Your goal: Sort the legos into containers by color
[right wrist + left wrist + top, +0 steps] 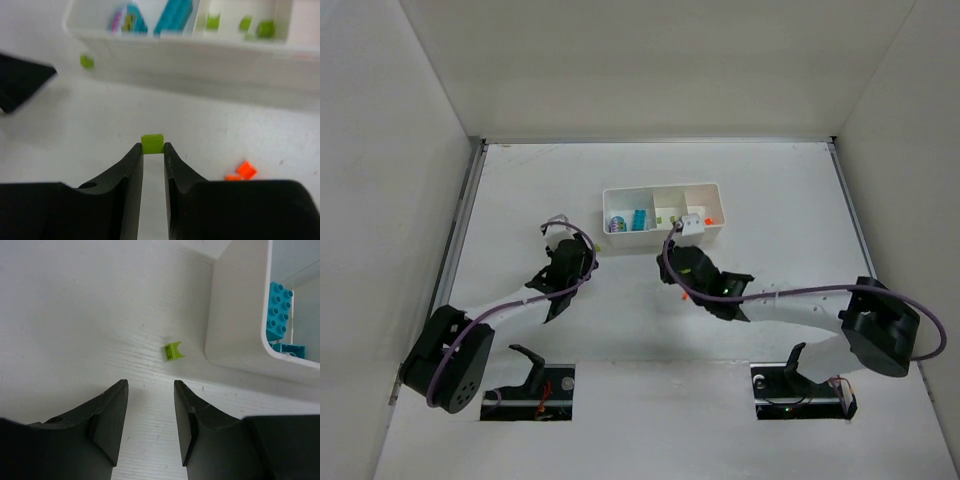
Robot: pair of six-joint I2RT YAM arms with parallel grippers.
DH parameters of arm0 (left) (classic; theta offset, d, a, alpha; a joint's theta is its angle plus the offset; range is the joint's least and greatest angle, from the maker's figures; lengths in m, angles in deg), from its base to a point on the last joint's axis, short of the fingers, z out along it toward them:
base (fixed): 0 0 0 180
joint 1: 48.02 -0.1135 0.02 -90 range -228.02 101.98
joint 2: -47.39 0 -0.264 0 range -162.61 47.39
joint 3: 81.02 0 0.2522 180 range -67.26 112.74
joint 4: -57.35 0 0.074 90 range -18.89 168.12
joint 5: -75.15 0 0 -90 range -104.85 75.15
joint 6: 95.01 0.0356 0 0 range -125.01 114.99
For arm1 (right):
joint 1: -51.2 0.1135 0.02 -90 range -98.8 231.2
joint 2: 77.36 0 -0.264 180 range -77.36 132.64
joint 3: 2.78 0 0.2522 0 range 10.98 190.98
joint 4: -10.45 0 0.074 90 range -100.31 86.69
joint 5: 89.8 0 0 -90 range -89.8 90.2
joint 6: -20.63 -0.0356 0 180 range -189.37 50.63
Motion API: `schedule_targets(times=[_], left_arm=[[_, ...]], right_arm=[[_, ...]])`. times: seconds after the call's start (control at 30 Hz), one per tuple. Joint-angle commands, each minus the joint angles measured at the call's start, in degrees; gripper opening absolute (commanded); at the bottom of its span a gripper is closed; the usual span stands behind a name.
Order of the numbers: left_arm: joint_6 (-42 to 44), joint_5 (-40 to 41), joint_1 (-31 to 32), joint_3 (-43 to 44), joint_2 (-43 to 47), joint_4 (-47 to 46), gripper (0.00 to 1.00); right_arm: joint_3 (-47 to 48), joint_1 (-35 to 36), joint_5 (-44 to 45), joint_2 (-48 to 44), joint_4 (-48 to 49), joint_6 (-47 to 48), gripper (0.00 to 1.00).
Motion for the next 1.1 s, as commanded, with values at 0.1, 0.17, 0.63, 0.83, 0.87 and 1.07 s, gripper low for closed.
schedule_targets(times=[0.1, 0.17, 0.63, 0.83, 0.87, 1.07], left_arm=[[-1.1, 0.1, -0.3, 1.5, -1.7, -4.9, 0.39], [-1.4, 0.2, -0.6, 1.9, -3.0, -4.9, 0.39], [-1.1, -1.8, 0.1, 4.7, -9.7, -6.9, 0.40], [0.5, -1.6, 1.4, 6.6, -12.9, -6.5, 0.38], [0.8, -1.5, 1.5, 7.0, -13.4, -6.4, 0.38], [1.9, -0.4, 1.6, 9.2, -16.7, -6.1, 0.35]], right_arm=[[11.8, -12.0, -6.2, 1.8, 0.9, 7.2, 0.24], [14.9, -14.8, -8.5, 5.2, 1.2, 7.8, 0.24], [16.0, -18.8, -9.4, 7.6, 3.0, 8.2, 0.53], [5.2, -14.6, -8.1, 0.1, 6.8, 5.2, 0.52], [4.0, -14.0, -7.6, -0.7, 7.1, 4.8, 0.52], [-0.4, -11.3, -5.3, -4.6, 7.3, 3.5, 0.52]])
